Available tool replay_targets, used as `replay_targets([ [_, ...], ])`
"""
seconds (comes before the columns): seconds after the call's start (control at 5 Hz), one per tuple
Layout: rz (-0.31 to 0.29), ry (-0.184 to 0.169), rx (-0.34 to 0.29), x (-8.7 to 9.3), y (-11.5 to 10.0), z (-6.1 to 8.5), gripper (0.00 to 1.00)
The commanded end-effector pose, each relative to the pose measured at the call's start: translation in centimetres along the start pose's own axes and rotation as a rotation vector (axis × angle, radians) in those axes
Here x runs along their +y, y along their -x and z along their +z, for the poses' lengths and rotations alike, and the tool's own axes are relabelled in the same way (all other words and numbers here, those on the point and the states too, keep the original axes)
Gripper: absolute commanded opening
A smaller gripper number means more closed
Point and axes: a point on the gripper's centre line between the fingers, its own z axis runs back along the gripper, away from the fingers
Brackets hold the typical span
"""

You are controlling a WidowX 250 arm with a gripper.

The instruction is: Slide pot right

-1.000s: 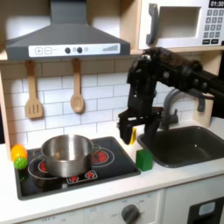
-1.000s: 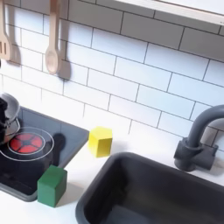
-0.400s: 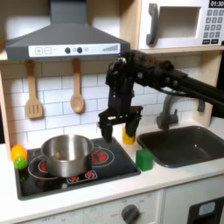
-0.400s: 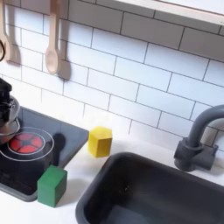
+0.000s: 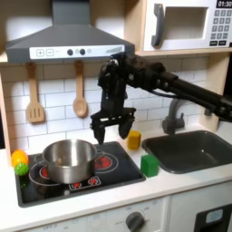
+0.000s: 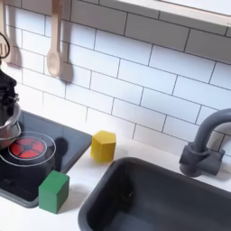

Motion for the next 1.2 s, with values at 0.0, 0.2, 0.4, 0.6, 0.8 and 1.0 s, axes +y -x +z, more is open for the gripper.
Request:
replay_targets([
  [0.0, -0.007, -0.038, -0.025, 1.2, -1.6, -0.6, 1.0],
  [0.2, 0.0, -0.038, -0.025, 2.1, -1.9, -1.3, 1.0],
  [0.4, -0.009, -0.048, -0.04, 2.6, -2.7, -1.5, 1.0],
  [0.6, -0.004, -0.06, -0.047, 3.2, -3.3, -2.0, 1.0],
  [0.8, 0.002, -0.057, -0.034, 3.8, -3.6, -2.9, 1.0],
  [1.0, -0.005, -0.056, -0.034, 3.6, -4.0, -3.3, 1.0],
])
